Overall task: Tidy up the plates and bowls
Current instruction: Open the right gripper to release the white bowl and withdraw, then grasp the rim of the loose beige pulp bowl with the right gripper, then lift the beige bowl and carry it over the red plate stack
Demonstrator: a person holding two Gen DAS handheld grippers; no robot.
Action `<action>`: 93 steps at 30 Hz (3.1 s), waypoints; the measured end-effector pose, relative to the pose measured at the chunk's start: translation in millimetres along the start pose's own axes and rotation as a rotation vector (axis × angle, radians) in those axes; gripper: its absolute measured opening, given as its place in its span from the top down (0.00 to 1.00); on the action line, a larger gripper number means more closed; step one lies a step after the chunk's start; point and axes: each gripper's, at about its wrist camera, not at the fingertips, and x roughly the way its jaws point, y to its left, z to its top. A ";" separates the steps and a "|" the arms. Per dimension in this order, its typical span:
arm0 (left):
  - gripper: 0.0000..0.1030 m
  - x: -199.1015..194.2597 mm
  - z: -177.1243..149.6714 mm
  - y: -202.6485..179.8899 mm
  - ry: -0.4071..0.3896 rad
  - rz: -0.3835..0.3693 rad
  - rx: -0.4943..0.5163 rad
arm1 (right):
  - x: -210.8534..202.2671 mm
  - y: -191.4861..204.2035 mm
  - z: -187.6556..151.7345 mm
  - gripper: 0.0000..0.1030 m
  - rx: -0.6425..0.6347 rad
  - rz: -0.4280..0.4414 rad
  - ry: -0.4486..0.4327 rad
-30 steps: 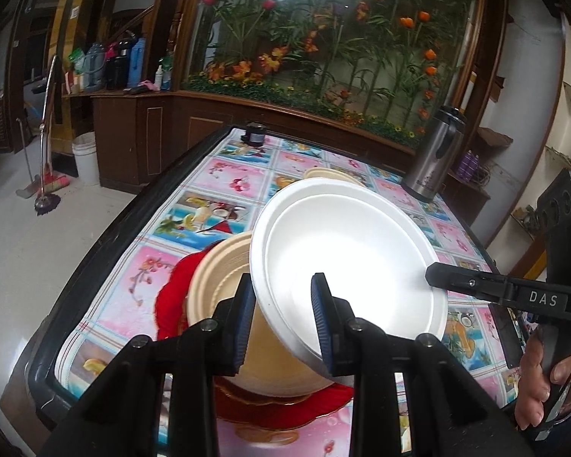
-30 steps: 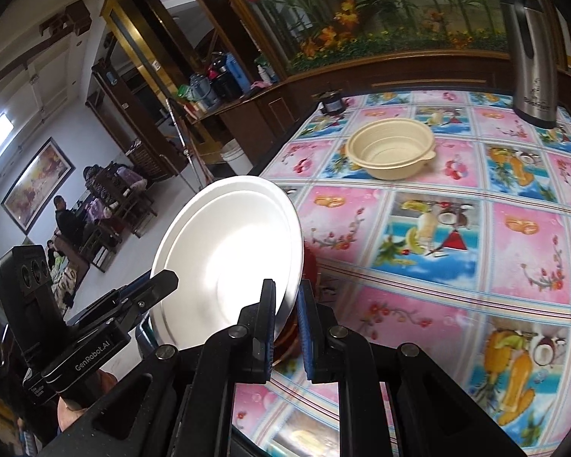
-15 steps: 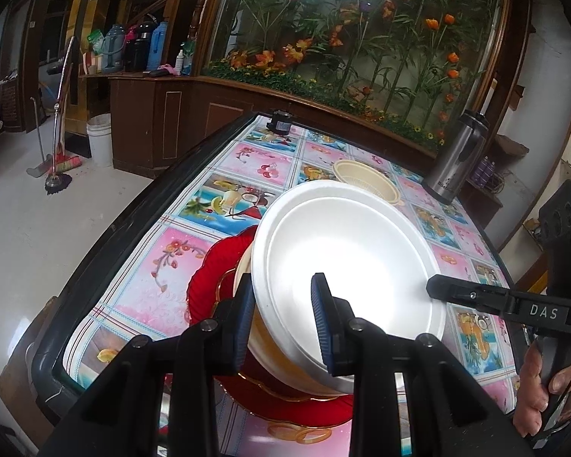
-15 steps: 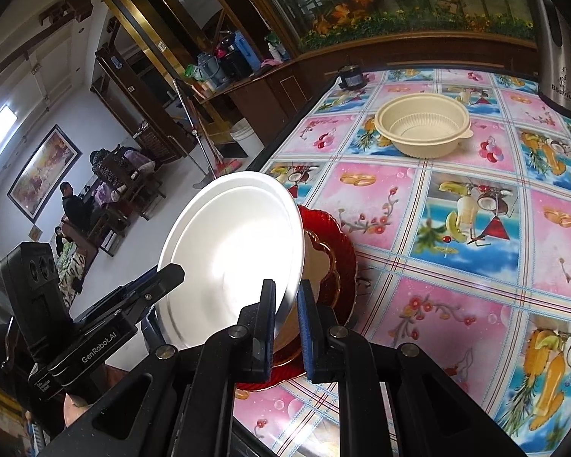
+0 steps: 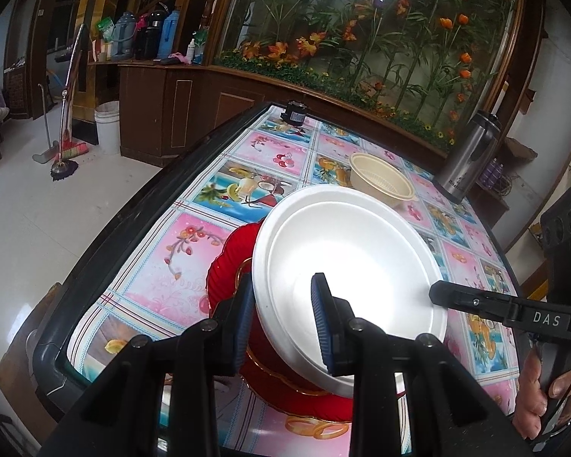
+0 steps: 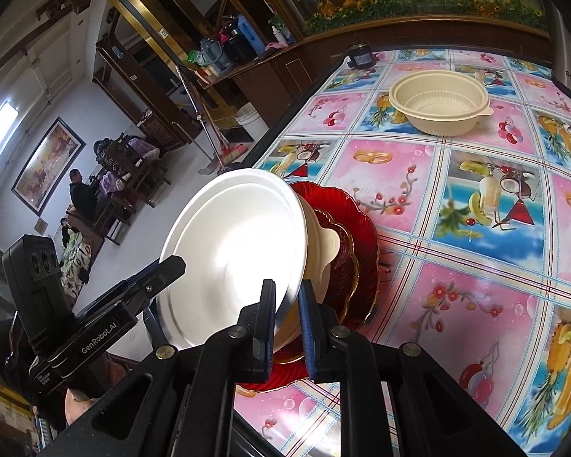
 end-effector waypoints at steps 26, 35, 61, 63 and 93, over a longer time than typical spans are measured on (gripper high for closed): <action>0.31 -6.0 1.1 -0.3 -0.044 0.045 -0.023 | -31.2 -20.8 -3.5 0.83 0.056 0.014 -0.055; 0.20 -12.9 2.6 -4.5 -0.077 0.093 -0.002 | -55.6 -54.9 0.9 0.43 0.109 -0.061 -0.125; 0.18 1.0 17.0 -5.8 -0.052 0.116 0.077 | 94.2 -130.3 185.7 0.40 0.058 -0.236 0.046; 0.18 1.5 18.9 -3.9 -0.050 0.114 0.074 | 103.9 -134.4 186.7 0.40 0.057 -0.226 0.095; 0.18 -33.3 -28.6 -148.6 0.066 -0.199 0.273 | -173.9 -135.7 -103.7 0.47 0.138 -0.252 -0.256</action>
